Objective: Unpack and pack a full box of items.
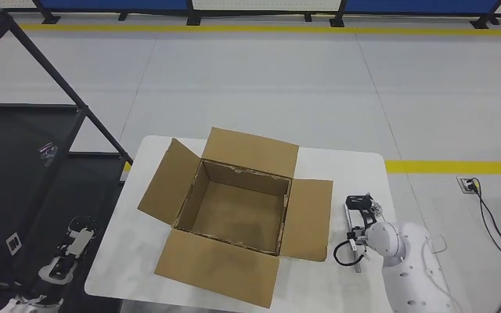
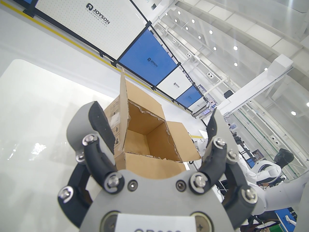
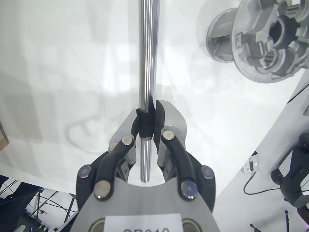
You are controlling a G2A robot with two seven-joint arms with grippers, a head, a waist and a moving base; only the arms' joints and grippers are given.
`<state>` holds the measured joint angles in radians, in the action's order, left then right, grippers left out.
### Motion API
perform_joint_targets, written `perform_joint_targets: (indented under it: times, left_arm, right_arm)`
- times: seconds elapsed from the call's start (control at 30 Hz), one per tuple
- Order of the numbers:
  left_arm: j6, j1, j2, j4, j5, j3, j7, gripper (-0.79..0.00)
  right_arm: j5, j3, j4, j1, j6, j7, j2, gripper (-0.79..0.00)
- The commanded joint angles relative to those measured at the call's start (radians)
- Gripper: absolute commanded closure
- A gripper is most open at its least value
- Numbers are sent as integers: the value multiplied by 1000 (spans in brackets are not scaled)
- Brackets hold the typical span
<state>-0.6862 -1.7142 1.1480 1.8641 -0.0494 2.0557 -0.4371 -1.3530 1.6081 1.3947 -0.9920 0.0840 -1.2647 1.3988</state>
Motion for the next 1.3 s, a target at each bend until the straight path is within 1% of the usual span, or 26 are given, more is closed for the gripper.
perform_joint_targets:
  times: [0.0,0.13,0.2,0.23,0.3,0.33,0.37,0.43,0.47,0.53,0.6,0.63,0.87,0.93,1.0,1.03,1.07,1.1,1.27]
  left_arm:
    - [0,0,0,0,0,0,0,-785]
    - [0,0,0,0,0,0,0,-785]
    - [0,0,0,0,0,0,0,-785]
    - [0,0,0,0,0,0,0,-785]
    - [0,0,0,0,0,0,0,-785]
    - [0,0,0,0,0,0,0,-785]
    - [0,0,0,0,0,0,0,-785]
    - [0,0,0,0,0,0,0,-785]
    - [0,0,0,0,0,0,0,-785]
    - [0,0,0,0,0,0,0,-785]
    - [0,0,0,0,0,0,0,-785]
    - [0,0,0,0,0,0,0,-785]
    - [0,0,0,0,0,0,0,-785]
    - [0,0,0,0,0,0,0,-785]
    - [0,0,0,0,0,0,0,-785]
    - [0,0,0,0,0,0,0,-785]
    - [0,0,0,0,0,0,0,-785]
    - [0,0,0,0,0,0,0,-785]
    - [0,0,0,0,0,0,0,-785]
  right_arm:
    - [6,-1,-4,2,0,2,-2,-163]
    - [14,-2,1,5,-9,5,-6,-206]
    - [35,4,30,-5,-14,21,-8,-228]
    - [87,13,67,-18,-10,45,-7,-219]
    - [188,51,180,-78,5,106,-8,-252]
    - [220,68,247,-113,10,126,-9,-299]
    - [268,85,317,-148,18,147,-9,-372]
    - [352,124,439,-220,27,193,-10,-566]
    - [379,132,494,-250,32,209,-11,-785]
    - [462,136,578,-296,60,258,-10,-785]
    - [565,130,616,-328,123,308,-10,-785]
    - [575,129,619,-331,140,308,-11,-785]
    - [575,129,619,-331,140,308,-11,-785]
    - [578,115,612,-336,145,324,-12,-785]
    - [617,106,583,-321,113,313,-13,-785]
    - [650,103,568,-308,108,294,-15,-643]
    - [685,107,545,-294,97,271,-17,-545]
    - [709,112,523,-275,85,241,-20,-400]
    - [783,113,419,-200,37,123,-35,-283]
